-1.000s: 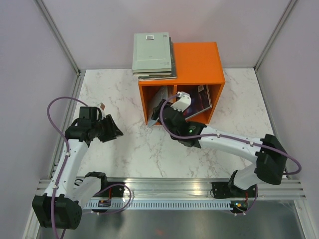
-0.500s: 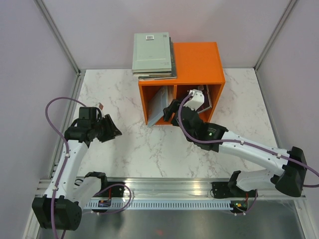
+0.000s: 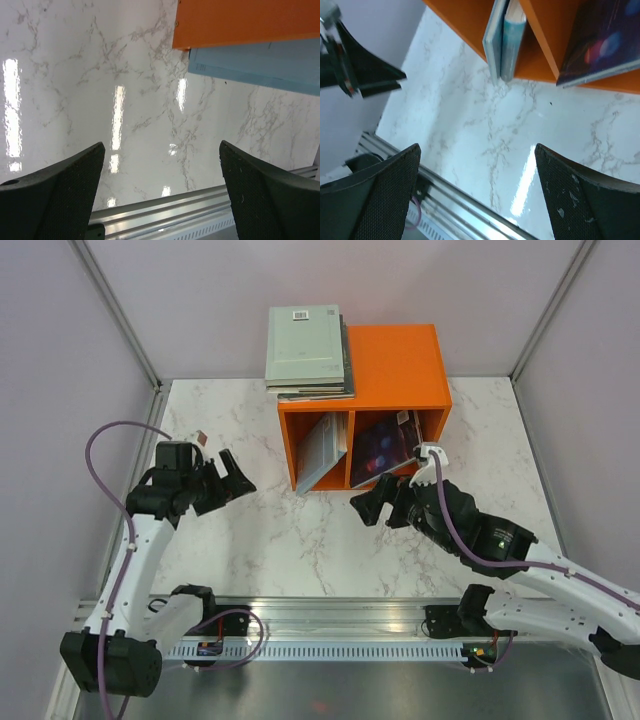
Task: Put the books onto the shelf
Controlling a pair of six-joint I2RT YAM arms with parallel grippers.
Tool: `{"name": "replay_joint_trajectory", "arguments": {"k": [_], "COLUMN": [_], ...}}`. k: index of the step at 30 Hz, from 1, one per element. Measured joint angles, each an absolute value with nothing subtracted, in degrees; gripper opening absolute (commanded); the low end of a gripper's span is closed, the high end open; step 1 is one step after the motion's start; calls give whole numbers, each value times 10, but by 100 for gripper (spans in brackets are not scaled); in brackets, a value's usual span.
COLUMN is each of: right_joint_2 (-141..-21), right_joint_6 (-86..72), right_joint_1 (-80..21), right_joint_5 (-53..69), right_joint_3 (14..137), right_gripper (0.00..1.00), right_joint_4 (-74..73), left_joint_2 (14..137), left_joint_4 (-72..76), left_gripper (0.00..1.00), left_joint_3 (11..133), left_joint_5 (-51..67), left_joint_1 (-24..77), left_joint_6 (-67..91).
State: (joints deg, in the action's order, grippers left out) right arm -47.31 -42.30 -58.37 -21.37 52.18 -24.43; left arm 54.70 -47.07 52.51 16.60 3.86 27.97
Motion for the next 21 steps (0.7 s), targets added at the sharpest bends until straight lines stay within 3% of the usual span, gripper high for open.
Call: {"name": "replay_joint_trajectory", "arguments": {"k": [6, 14, 21], "right_joint_2": [-474, -426, -342], "right_joint_6": [-416, -375, -345], "right_joint_1": [-584, -584, -584], "right_joint_5": [-184, -253, -275], "right_joint_3": [530, 546, 528], "right_gripper": [98, 98, 98], "right_joint_4": [-323, -359, -375], "left_joint_2": [523, 307, 333], "left_joint_4": [-381, -134, 2], "left_gripper": [100, 100, 100], "left_joint_3": [533, 293, 154], "left_joint_5": [110, 46, 11], "left_joint_1": [59, 65, 64], "left_joint_6": [261, 142, 80]}}
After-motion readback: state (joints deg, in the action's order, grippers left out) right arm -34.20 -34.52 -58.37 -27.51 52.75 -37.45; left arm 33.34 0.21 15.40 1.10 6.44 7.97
